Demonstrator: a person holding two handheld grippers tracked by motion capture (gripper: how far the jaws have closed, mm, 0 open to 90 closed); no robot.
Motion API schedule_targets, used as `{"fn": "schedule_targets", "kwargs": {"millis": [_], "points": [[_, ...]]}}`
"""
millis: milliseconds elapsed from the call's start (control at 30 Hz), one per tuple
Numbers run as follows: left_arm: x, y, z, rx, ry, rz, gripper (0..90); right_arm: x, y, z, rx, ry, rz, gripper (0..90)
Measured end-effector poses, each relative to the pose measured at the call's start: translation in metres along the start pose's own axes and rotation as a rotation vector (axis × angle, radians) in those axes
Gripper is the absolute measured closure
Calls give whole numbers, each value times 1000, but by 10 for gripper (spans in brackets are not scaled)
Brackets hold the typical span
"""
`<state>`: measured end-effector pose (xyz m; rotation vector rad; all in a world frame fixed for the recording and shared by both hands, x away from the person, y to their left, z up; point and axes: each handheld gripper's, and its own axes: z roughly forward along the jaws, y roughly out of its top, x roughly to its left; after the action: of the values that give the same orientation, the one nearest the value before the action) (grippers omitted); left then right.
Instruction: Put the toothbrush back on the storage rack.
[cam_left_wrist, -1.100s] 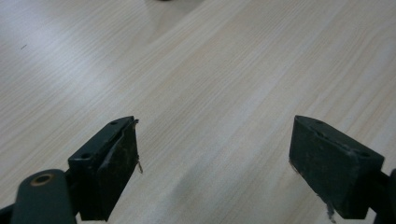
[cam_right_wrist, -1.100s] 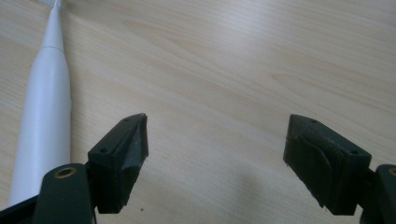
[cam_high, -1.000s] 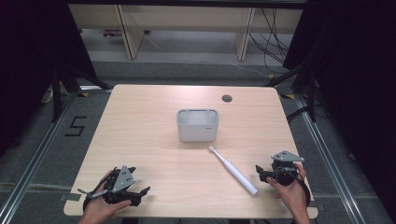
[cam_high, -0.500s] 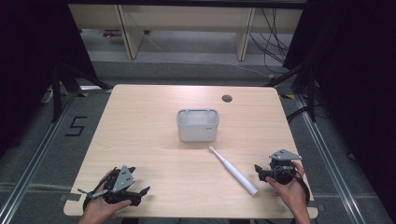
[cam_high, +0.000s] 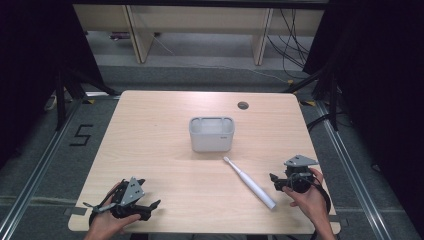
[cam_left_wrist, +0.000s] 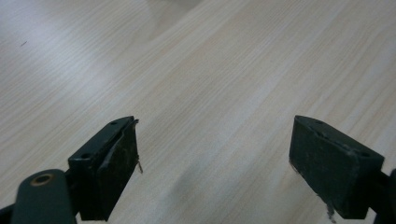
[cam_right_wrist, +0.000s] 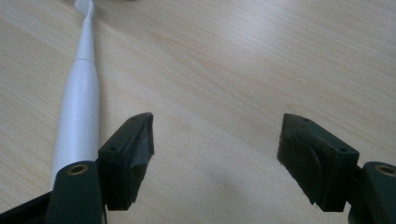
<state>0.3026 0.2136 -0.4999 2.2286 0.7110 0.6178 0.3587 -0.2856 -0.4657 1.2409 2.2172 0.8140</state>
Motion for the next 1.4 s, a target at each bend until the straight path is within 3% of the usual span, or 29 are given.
{"fn": "schedule_targets", "kwargs": {"millis": [33, 100, 133, 300, 633, 667, 767, 833, 867, 1000, 1033, 1267, 1400], "points": [[0, 0, 0, 0, 2, 0, 150, 1, 3, -2, 17, 7, 16, 276], [-1, 0, 1, -10, 5, -15, 151, 1, 8, -2, 23, 14, 2, 276], [1, 0, 0, 4, 2, 3, 151, 3, 11, -3, 33, 19, 15, 276], [1, -1, 1, -7, 8, -11, 151, 7, 24, -2, 39, 30, -39, 277], [1, -1, 1, -1, 13, -5, 151, 23, 42, 2, 61, 81, -83, 346], [0, -1, 1, -6, 24, -7, 150, 24, 43, 3, 68, 91, -107, 350], [1, 0, 0, 1, 3, -3, 150, 32, 48, 5, 82, 109, -140, 379], [0, -1, 1, -6, 12, -11, 150, 37, 52, 7, 106, 120, -137, 396], [0, -1, 0, -2, 5, -6, 151, 38, 53, 9, 108, 120, -166, 407], [1, 0, 0, 3, 8, 3, 150, 46, 57, 16, 154, 147, -187, 447], [0, -1, 0, -4, 11, -10, 151, 48, 58, 17, 168, 159, -189, 452], [1, -1, 2, -5, 24, -6, 151, 58, 59, 30, 247, 176, -219, 491], [1, 0, 0, 3, 4, 0, 151, 62, 59, 36, 297, 196, -236, 511]]}}
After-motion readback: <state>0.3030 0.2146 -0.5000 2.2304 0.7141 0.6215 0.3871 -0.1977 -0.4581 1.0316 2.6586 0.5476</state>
